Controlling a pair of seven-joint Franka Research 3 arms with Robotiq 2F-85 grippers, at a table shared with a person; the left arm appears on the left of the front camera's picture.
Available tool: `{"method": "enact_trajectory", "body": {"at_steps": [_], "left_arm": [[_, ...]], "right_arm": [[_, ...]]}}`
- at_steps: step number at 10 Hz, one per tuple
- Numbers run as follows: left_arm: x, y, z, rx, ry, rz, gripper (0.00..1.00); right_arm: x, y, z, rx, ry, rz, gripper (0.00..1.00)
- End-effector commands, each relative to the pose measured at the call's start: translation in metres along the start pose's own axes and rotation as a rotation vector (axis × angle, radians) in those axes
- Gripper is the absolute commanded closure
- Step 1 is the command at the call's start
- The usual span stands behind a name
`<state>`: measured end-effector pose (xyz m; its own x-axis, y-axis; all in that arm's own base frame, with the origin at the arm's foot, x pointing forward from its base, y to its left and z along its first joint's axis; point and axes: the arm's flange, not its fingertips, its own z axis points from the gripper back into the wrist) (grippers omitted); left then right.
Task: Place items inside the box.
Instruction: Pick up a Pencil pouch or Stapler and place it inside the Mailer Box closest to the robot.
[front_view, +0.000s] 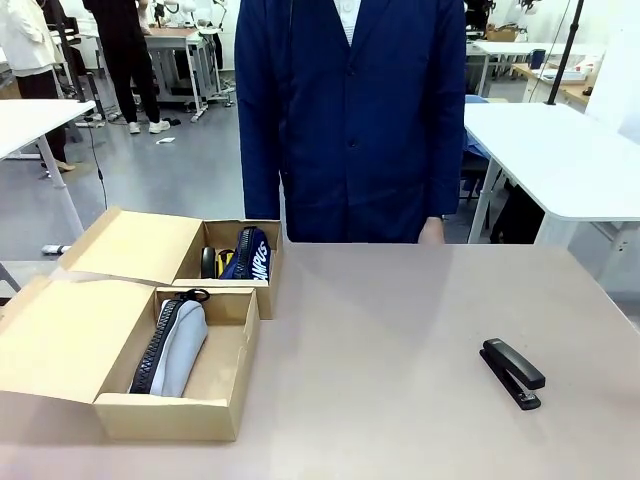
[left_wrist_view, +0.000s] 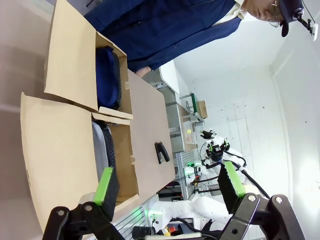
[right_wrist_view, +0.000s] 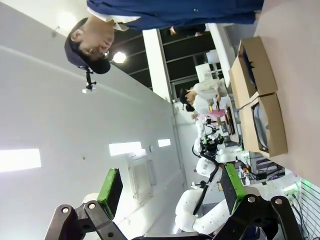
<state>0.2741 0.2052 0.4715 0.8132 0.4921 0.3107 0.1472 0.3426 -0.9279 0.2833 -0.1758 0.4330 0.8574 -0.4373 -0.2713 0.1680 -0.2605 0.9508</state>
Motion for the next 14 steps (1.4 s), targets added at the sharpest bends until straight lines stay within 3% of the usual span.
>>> {"method": "enact_trajectory", "body": {"at_steps": [1, 3, 4, 6, 8, 10, 11, 12, 14], "left_arm": [[0.000, -0.001, -0.001, -0.022, -0.012, -0.021, 0.00], [0.000, -0.001, -0.001, -0.022, -0.012, -0.021, 0.00], [0.000, -0.001, -0.001, -0.022, -0.012, -0.021, 0.00], [0.000, -0.001, -0.001, -0.022, -0.012, -0.021, 0.00], [0.000, -0.001, -0.001, -0.022, -0.012, -0.021, 0.00], [0.000, -0.001, -0.001, -0.022, -0.012, -0.021, 0.00], [0.000, -0.001, -0.001, -0.022, -0.012, -0.021, 0.00], [0.000, -0.001, -0.001, -0.022, -0.012, -0.021, 0.00], [0.000, -0.001, -0.001, -0.022, -0.012, -0.021, 0.00]], "right_arm": [[-0.001, 0.005, 0.000, 0.017, -0.001, -0.021, 0.00], [0.000, 0.000, 0.000, 0.000, 0.000, 0.000, 0.00], [-0.001, 0.003, -0.031, -0.131, 0.027, 0.051, 0.00], [-0.020, 0.006, -0.117, -0.620, 0.023, 0.204, 0.00], [-0.033, -0.021, -0.170, -1.089, -0.021, 0.298, 0.00], [-0.038, -0.051, -0.192, -1.363, 0.063, 0.357, 0.00], [-0.040, -0.039, -0.185, -1.294, 0.193, 0.378, 0.00], [-0.026, -0.024, -0.203, -0.960, -0.016, 0.319, 0.00], [-0.026, -0.024, -0.203, -0.960, -0.016, 0.319, 0.00]]}}
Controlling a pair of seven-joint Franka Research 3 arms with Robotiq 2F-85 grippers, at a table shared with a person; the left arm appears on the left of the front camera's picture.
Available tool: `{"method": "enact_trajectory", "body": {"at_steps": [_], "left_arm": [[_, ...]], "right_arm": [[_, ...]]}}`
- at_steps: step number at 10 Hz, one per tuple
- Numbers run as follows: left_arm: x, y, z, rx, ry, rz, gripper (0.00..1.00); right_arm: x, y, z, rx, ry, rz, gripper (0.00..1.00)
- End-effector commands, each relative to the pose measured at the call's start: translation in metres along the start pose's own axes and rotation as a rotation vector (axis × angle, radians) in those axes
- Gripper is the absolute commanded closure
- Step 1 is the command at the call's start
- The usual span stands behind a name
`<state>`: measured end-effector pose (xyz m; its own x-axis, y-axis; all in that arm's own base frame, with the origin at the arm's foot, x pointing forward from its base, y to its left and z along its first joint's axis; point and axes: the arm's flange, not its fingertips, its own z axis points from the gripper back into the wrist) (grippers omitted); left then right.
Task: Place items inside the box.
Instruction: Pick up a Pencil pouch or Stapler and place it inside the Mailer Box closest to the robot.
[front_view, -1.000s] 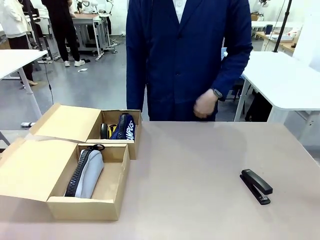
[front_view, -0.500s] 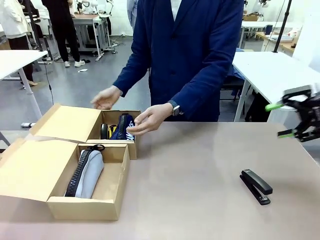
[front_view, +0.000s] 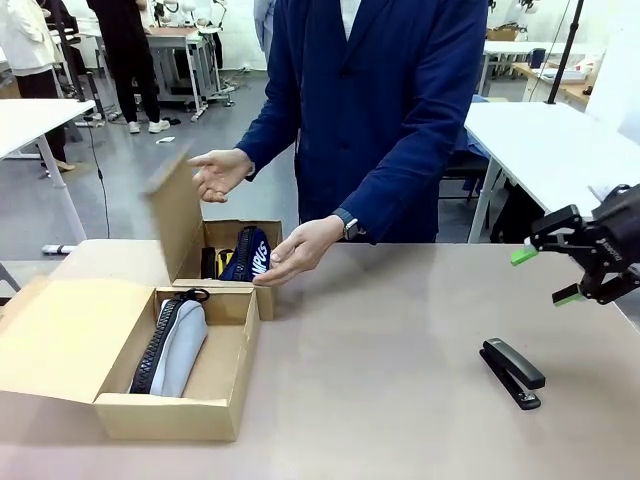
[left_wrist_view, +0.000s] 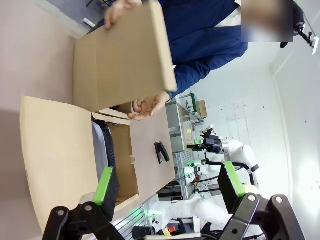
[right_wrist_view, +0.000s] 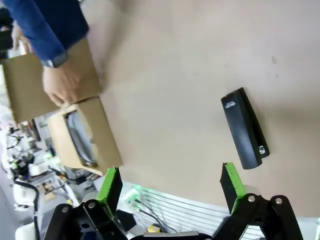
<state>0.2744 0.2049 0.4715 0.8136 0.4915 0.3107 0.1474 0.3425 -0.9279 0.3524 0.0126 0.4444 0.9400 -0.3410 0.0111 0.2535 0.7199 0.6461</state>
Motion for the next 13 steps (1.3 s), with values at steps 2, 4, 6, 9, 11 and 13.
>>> {"method": "enact_trajectory", "body": {"at_steps": [2, 4, 6, 9, 11, 13], "left_arm": [[-0.001, -0.001, -0.001, -0.021, -0.012, -0.021, 0.00], [-0.001, -0.001, -0.001, -0.021, -0.012, -0.021, 0.00], [-0.001, -0.001, -0.001, -0.021, -0.012, -0.021, 0.00], [-0.001, -0.001, -0.001, -0.021, -0.012, -0.021, 0.00], [-0.001, -0.001, -0.001, -0.021, -0.012, -0.021, 0.00], [-0.001, -0.001, -0.001, -0.021, -0.012, -0.021, 0.00]], "right_arm": [[-0.001, -0.005, -0.036, -0.193, 0.052, 0.109, 0.00], [-0.005, -0.024, -0.064, -0.276, 0.072, 0.099, 0.00], [-0.009, -0.027, -0.094, -0.374, 0.107, 0.113, 0.00], [-0.015, -0.035, -0.148, -0.587, 0.157, 0.112, 0.00], [-0.017, -0.042, -0.164, -0.669, 0.174, 0.107, 0.00], [-0.017, -0.044, -0.163, -0.652, 0.170, 0.103, 0.00]]}}
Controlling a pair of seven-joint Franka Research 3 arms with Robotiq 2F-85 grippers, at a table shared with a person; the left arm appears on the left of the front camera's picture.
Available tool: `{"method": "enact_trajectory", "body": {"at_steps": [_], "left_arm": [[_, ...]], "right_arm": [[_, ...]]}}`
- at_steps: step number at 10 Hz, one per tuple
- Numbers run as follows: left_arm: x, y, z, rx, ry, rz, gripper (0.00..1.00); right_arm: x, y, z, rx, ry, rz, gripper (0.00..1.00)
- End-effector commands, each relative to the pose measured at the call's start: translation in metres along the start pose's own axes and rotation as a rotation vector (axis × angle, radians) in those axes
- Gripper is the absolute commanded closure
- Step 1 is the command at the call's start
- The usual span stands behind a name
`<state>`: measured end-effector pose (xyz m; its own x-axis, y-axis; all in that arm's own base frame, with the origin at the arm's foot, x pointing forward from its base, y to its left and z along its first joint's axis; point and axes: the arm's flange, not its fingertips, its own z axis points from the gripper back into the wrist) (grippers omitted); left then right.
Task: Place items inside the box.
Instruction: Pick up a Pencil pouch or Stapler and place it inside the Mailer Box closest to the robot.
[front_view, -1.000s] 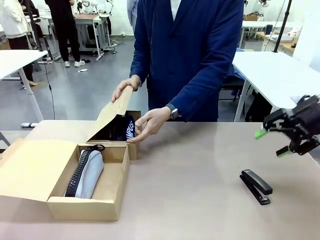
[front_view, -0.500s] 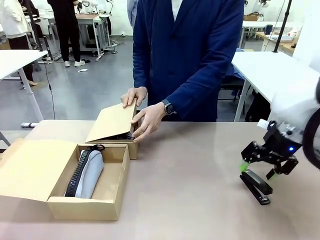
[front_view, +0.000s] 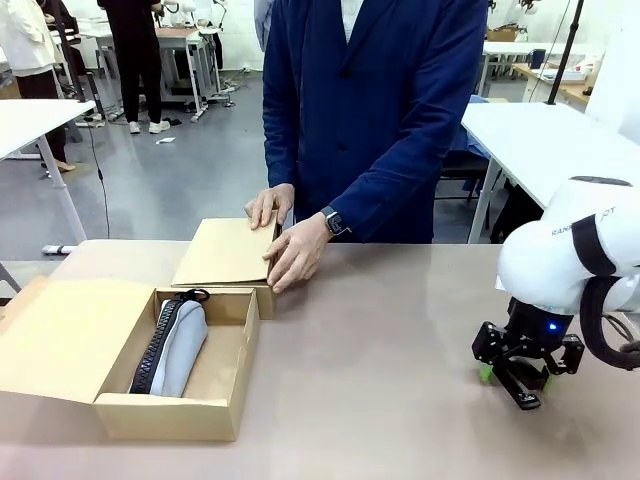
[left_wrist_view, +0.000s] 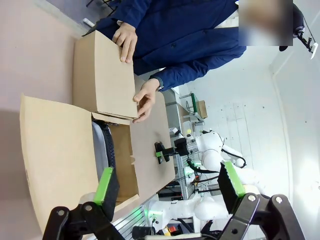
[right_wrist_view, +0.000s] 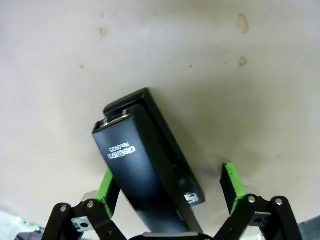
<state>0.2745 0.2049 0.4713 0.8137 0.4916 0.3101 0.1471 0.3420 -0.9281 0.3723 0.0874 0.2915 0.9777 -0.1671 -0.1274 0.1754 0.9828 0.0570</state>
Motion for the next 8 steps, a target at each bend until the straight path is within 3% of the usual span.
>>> {"method": "enact_trajectory", "body": {"at_steps": [1, 3, 4, 5, 6, 8], "left_arm": [[-0.0005, -0.0008, -0.0005, -0.021, -0.012, -0.021, 0.00], [-0.0005, -0.0008, -0.0005, -0.021, -0.012, -0.021, 0.00], [-0.0005, -0.0008, -0.0005, -0.021, -0.012, -0.021, 0.00], [-0.0005, -0.0008, -0.0005, -0.021, -0.012, -0.021, 0.00], [-0.0005, -0.0008, -0.0005, -0.021, -0.012, -0.021, 0.00], [-0.0005, -0.0008, -0.0005, -0.021, -0.012, -0.021, 0.00]], "right_arm": [[-0.0094, -0.0054, 0.0008, 0.010, -0.026, -0.023, 0.00], [-0.0098, -0.0053, -0.0004, 0.021, -0.029, -0.023, 0.00], [-0.0120, -0.0037, -0.0004, 0.044, -0.037, 0.013, 0.51], [-0.0128, -0.0023, -0.0007, 0.052, -0.035, 0.015, 0.59], [-0.0124, -0.0026, -0.0008, 0.055, -0.048, 0.014, 1.00], [-0.0120, -0.0036, -0.0017, 0.034, -0.049, 0.009, 1.00]]}}
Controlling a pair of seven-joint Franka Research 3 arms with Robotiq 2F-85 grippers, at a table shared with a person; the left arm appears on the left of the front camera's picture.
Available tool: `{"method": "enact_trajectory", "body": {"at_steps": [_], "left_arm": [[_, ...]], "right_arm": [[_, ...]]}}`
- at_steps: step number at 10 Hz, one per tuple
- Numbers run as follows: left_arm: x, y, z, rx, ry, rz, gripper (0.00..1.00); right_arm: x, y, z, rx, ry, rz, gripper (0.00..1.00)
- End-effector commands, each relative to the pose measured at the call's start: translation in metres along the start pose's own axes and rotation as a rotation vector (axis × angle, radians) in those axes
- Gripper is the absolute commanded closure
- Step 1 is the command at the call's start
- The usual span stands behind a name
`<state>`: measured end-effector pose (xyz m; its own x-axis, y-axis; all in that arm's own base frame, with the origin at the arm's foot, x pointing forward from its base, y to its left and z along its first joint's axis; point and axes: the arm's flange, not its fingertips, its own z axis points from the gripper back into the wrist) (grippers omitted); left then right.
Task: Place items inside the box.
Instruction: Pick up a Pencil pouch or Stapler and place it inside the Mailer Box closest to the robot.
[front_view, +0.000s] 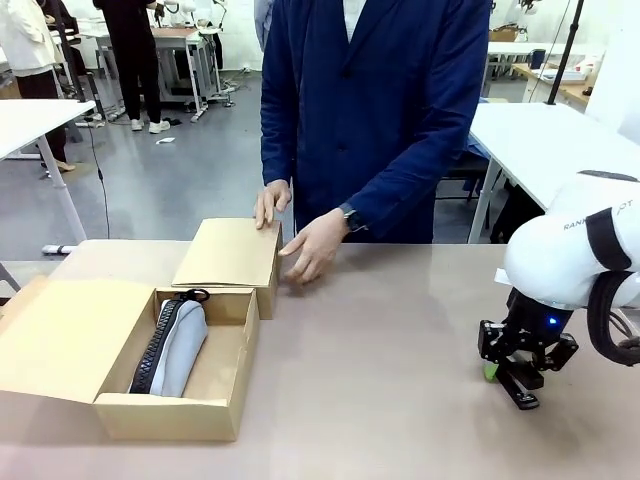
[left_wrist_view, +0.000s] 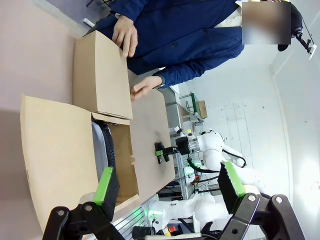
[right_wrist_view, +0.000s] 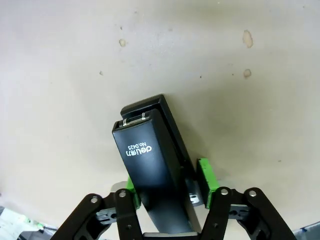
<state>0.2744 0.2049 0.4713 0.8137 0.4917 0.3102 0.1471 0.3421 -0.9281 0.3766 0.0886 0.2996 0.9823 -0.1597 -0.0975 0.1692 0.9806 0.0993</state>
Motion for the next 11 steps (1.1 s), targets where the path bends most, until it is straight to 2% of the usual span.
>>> {"method": "enact_trajectory", "body": {"at_steps": [1, 2, 6, 7, 8, 9, 11], "left_arm": [[-0.001, -0.001, -0.001, -0.021, -0.012, -0.021, 0.00], [-0.001, -0.001, -0.001, -0.021, -0.012, -0.021, 0.00], [-0.001, -0.001, -0.001, -0.021, -0.012, -0.021, 0.00], [-0.001, -0.001, -0.001, -0.021, -0.012, -0.021, 0.00], [-0.001, -0.001, -0.001, -0.021, -0.012, -0.021, 0.00], [-0.001, -0.001, -0.001, -0.021, -0.012, -0.021, 0.00], [-0.001, -0.001, -0.001, -0.021, -0.012, -0.021, 0.00]], "right_arm": [[-0.015, -0.006, -0.009, -0.007, -0.007, 0.006, 0.85], [-0.016, -0.006, -0.008, -0.003, -0.002, 0.012, 0.98], [-0.018, -0.007, -0.007, 0.000, 0.010, 0.020, 1.00], [-0.022, -0.006, -0.002, 0.035, 0.007, 0.009, 1.00], [-0.033, 0.005, 0.021, 0.176, -0.003, 0.009, 1.00], [-0.050, 0.027, 0.050, 0.385, 0.028, 0.072, 1.00], [-0.080, 0.091, 0.089, 0.648, 0.057, 0.233, 1.00]]}}
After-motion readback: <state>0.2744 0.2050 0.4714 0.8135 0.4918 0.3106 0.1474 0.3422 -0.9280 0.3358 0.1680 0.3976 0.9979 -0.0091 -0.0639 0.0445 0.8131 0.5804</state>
